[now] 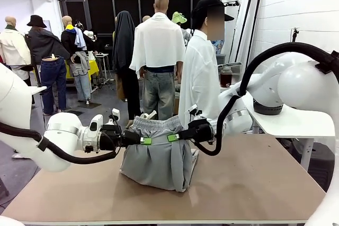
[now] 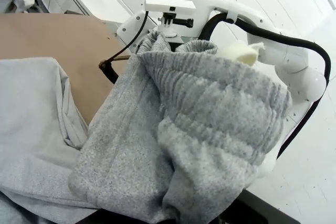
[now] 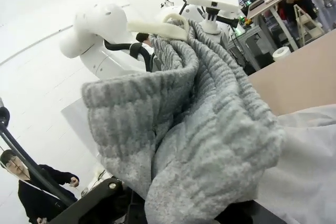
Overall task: Fold the training pants.
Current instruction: Fold the Training pants in half.
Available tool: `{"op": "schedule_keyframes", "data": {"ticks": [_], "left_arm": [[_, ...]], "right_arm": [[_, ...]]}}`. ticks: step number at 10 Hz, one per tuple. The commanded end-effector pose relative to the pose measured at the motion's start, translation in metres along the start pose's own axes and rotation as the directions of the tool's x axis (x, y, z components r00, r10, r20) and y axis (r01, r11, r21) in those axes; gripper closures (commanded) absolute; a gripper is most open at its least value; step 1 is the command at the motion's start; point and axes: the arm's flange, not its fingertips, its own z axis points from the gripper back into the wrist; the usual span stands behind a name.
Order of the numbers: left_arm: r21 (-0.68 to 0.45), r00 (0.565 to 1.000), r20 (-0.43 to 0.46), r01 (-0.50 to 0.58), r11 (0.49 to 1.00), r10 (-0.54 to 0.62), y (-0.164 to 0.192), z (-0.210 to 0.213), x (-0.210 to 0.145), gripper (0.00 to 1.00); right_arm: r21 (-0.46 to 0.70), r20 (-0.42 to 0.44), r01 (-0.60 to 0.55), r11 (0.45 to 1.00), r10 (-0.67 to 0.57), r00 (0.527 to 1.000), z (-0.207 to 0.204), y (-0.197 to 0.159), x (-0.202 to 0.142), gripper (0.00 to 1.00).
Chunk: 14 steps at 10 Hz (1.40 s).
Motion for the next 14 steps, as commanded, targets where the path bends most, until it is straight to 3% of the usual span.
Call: {"op": "schedule_keyframes", "data": {"ticks": [1, 14], "left_arm": [[0.006, 1.0, 0.0, 0.022, 1.0, -0.022, -0.0037, -0.0007, 0.0013, 1.0], [0.001, 1.0, -0.004, 0.007, 1.0, -0.007, -0.0012, -0.002, 0.0013, 1.0]], "right_arm": [[0.006, -0.002, 0.004, 1.0, -0.004, 1.0, -0.0021, 0.0019, -0.0023, 1.0], [0.004, -0.004, 0.004, 1.0, -0.004, 1.0, -0.0021, 0.0, -0.0015, 1.0]]}}
